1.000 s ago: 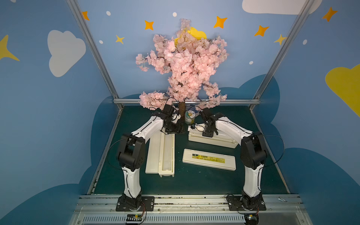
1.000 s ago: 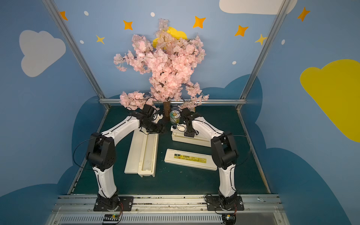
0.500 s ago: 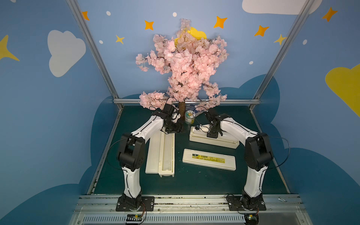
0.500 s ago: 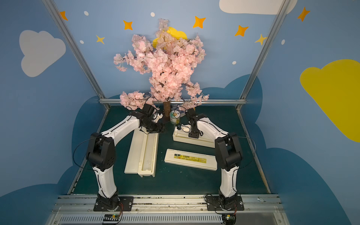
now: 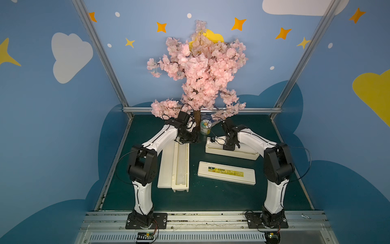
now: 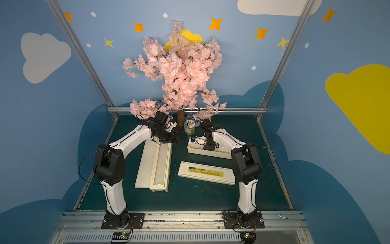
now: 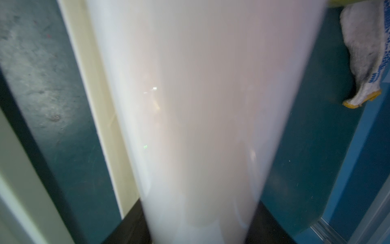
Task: Put plastic wrap rolls into dispensers
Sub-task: Place the plastic wrap into the plastic wrap cutting box.
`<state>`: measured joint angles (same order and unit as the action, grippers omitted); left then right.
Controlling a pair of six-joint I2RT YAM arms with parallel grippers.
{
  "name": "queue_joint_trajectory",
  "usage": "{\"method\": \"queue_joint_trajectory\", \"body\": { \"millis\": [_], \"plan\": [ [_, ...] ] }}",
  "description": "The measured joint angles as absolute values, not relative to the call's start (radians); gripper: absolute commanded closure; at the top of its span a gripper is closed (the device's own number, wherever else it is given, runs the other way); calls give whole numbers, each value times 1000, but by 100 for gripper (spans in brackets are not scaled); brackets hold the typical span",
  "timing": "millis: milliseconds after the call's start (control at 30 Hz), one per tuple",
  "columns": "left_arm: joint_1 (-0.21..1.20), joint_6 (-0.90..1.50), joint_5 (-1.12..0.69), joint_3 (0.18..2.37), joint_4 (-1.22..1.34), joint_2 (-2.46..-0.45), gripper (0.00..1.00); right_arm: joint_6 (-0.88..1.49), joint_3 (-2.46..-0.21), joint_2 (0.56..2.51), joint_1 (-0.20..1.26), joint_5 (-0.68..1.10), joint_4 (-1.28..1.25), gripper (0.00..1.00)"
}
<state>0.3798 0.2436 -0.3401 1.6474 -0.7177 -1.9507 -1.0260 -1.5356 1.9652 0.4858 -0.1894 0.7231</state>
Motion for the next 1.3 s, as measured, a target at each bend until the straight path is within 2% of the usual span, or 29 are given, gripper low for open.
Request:
{"method": "queue_joint_trajectory", "body": {
  "millis": [367, 600, 667, 700, 733, 1133, 1300],
  "plan": [
    [385, 236, -346, 1712, -729, -1990, 29, -1027, -1497, 1967, 480, -190, 713, 99],
    [399, 231, -355, 1736, -739, -2030, 29, -1017, -1496, 1989, 477, -192, 691, 59],
    [402, 231, -360, 1736, -742, -2037, 29, -1017, -1496, 1989, 475, -189, 691, 54],
    [405, 231, -364, 1738, -745, -2039, 28, -1017, -1498, 1989, 474, -186, 691, 38],
    [407, 230, -366, 1744, -749, -2043, 28, -1016, -1498, 1989, 473, -183, 691, 14],
    [447, 226, -381, 1899, -753, -2181, 28, -994, -1523, 1915, 466, -156, 660, 14],
    [443, 216, -366, 1851, -709, -2156, 28, -936, -1500, 1802, 446, -80, 666, 14]
  ]
}}
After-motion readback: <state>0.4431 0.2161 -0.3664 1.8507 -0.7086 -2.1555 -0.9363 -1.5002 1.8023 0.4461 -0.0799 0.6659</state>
